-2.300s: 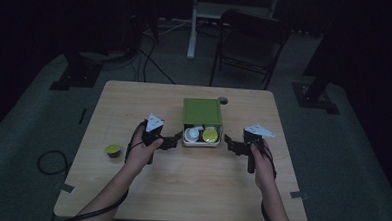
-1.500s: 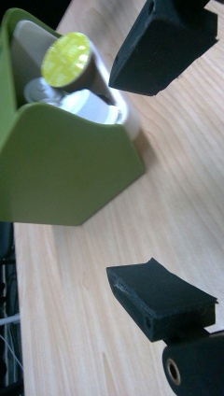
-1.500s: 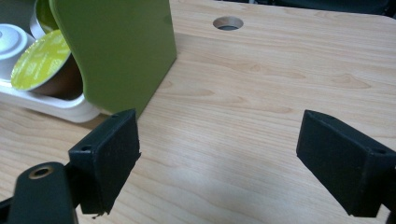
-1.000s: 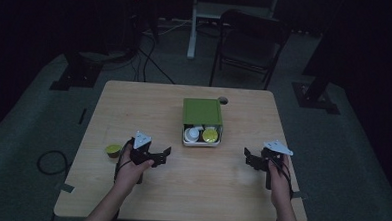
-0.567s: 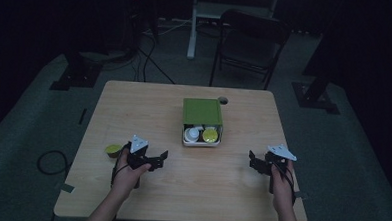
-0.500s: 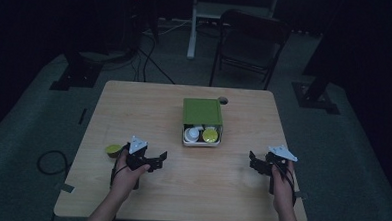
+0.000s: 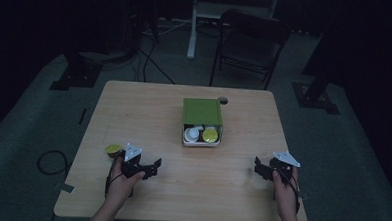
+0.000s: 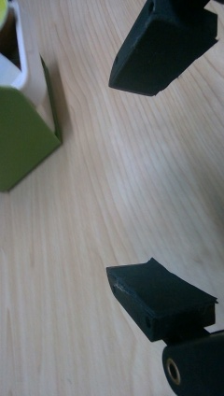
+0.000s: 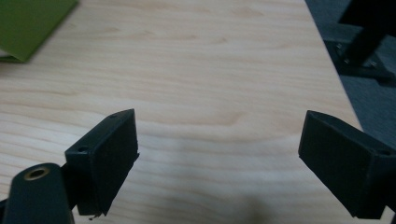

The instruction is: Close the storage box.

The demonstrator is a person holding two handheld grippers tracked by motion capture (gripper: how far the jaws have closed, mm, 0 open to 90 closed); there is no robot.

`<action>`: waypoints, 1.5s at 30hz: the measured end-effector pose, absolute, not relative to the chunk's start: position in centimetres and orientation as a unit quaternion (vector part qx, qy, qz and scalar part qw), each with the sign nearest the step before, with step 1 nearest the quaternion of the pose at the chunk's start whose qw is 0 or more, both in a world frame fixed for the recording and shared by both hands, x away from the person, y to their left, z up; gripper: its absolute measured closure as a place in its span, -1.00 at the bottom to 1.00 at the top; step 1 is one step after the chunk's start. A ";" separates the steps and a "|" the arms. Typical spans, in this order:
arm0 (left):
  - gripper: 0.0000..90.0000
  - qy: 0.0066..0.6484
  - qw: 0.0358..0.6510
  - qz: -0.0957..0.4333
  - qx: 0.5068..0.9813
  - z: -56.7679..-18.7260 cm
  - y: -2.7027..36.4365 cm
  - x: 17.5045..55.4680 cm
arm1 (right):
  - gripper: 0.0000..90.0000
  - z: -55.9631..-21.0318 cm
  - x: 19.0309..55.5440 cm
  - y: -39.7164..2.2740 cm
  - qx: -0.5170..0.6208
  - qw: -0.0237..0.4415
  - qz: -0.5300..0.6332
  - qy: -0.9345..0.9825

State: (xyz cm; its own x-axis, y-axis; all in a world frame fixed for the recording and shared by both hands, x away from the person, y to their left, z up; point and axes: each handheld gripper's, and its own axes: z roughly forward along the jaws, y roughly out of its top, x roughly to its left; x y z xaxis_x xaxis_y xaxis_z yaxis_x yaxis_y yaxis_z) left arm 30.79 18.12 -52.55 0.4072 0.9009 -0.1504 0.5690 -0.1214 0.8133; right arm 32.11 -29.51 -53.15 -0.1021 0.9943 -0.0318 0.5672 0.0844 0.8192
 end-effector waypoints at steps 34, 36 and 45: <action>-0.78 0.529 0.363 0.209 0.738 -54.1 18.1 28.3 | -0.75 -55.0 31.3 -31.2 0.653 0.298 0.266 0.644; -0.78 0.531 0.358 0.202 0.741 -54.4 18.0 28.3 | -0.75 -55.0 31.4 -31.4 0.657 0.288 0.271 0.642; -0.77 0.524 0.327 0.205 0.759 -54.6 17.4 28.4 | -0.75 -55.1 31.4 -31.7 0.663 0.275 0.278 0.638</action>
